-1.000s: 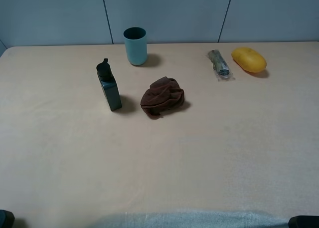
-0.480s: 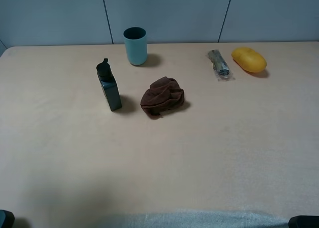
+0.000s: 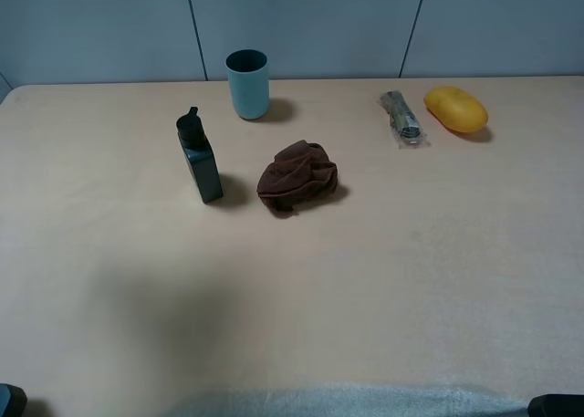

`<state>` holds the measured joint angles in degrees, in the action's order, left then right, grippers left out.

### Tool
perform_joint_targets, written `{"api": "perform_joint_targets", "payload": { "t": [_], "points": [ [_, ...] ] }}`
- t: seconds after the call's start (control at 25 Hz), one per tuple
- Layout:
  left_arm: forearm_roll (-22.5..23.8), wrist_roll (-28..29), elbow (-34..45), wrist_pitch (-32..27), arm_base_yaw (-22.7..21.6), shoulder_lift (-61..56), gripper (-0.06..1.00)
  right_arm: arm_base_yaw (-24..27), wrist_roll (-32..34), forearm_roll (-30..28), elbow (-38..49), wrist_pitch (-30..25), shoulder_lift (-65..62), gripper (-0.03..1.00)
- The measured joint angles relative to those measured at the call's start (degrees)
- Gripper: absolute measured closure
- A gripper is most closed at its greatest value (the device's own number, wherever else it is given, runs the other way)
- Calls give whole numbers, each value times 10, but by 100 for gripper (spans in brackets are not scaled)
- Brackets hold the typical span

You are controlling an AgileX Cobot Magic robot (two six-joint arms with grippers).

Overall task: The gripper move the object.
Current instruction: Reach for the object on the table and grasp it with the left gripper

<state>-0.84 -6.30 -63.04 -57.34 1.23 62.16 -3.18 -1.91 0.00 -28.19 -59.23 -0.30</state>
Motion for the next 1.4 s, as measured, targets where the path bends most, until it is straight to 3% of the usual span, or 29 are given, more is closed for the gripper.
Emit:
{"api": "perform_joint_targets", "payload": {
  "t": [0.32,1.4],
  "points": [
    [-30,-35,-99,3,14,125,4,0,0,0,0,0,0,27],
    [-33,-59,-414,-1,169,475,4,0,0,0,0,0,0,27]
  ]
}}
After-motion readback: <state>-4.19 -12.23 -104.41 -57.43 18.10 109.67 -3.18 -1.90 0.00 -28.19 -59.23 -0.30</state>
